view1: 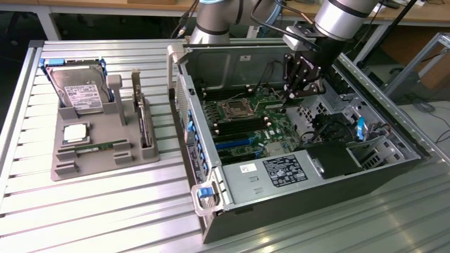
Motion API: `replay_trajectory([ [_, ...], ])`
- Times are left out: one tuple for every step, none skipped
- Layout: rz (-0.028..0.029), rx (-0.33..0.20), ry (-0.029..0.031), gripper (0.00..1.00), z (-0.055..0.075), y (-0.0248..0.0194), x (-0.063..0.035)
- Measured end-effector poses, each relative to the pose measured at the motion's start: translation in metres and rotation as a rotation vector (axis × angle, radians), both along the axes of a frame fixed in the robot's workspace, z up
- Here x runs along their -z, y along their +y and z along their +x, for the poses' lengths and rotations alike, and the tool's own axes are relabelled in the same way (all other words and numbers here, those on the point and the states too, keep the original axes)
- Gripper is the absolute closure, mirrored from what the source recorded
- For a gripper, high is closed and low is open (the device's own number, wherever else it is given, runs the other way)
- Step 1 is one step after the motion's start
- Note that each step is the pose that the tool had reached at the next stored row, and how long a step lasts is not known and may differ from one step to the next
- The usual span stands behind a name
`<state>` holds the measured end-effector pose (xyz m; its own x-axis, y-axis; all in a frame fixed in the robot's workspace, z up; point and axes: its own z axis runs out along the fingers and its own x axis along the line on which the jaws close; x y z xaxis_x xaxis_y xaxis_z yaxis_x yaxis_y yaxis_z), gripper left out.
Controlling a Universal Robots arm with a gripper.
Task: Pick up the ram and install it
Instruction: 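Insert the ram into the slot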
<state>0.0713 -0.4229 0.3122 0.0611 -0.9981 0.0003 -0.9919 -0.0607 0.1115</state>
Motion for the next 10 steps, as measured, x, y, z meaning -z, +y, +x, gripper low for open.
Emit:
replay_trajectory([
  [-0.0001, 0.0, 0.0, 0.88, 0.0, 0.0, 0.0003],
  [0.0, 0.0, 0.0, 0.88, 0.0, 0.0, 0.0005],
  [0.0, 0.0, 0.0, 0.88, 0.0, 0.0, 0.0008],
  [0.0, 0.0, 0.0, 0.88, 0.0, 0.0, 0.0015],
  [-0.0001, 0.0, 0.0, 0.88, 0.0, 0.0, 0.002],
  [-0.0001, 0.0, 0.0, 0.88, 0.0, 0.0, 0.0026],
  [-0.0001, 0.0, 0.0, 0.88, 0.0, 0.0, 0.0029],
  [0.0, 0.0, 0.0, 0.88, 0.0, 0.0, 0.0035],
  [-0.0001, 0.0, 0.0, 0.88, 0.0, 0.0, 0.0039],
  [0.0, 0.0, 0.0, 0.88, 0.0, 0.0, 0.0044],
])
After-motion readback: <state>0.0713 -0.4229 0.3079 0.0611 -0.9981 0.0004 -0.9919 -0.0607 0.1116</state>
